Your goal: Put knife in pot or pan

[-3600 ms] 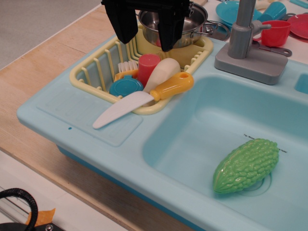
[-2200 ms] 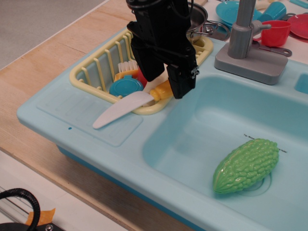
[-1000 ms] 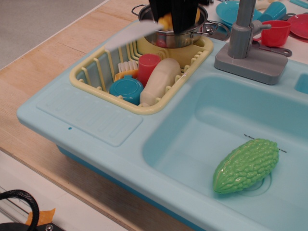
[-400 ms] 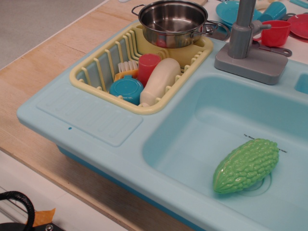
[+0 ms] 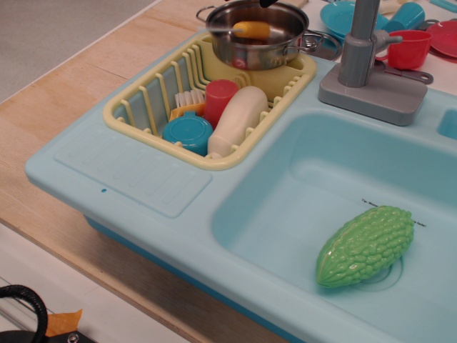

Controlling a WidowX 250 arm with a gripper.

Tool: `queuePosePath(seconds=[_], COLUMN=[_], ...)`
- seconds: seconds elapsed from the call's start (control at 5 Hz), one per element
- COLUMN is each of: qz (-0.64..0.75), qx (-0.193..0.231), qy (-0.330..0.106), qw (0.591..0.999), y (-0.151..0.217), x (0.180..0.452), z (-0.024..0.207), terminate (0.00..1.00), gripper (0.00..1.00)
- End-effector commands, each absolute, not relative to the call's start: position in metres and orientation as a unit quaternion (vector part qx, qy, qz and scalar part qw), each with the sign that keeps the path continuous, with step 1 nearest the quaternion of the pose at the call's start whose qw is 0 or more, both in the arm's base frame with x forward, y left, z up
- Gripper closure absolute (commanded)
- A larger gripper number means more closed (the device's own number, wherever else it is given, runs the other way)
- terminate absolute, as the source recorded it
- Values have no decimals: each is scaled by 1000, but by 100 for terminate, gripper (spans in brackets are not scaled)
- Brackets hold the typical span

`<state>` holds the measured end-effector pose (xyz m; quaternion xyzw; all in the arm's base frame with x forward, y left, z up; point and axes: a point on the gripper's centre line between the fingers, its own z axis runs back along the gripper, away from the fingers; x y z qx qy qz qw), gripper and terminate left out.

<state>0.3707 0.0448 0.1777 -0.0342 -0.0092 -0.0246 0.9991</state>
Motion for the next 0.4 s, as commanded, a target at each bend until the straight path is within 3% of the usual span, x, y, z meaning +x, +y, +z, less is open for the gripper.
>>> queuePosePath(seconds=[0.0,0.2], qz=[-23,-23], qx=[-31,-31], qy=[-33,-33], qw=[999,999], y=[46,46], x=[370,370], z=[194,194], terminate=[0,100], gripper=[0,0])
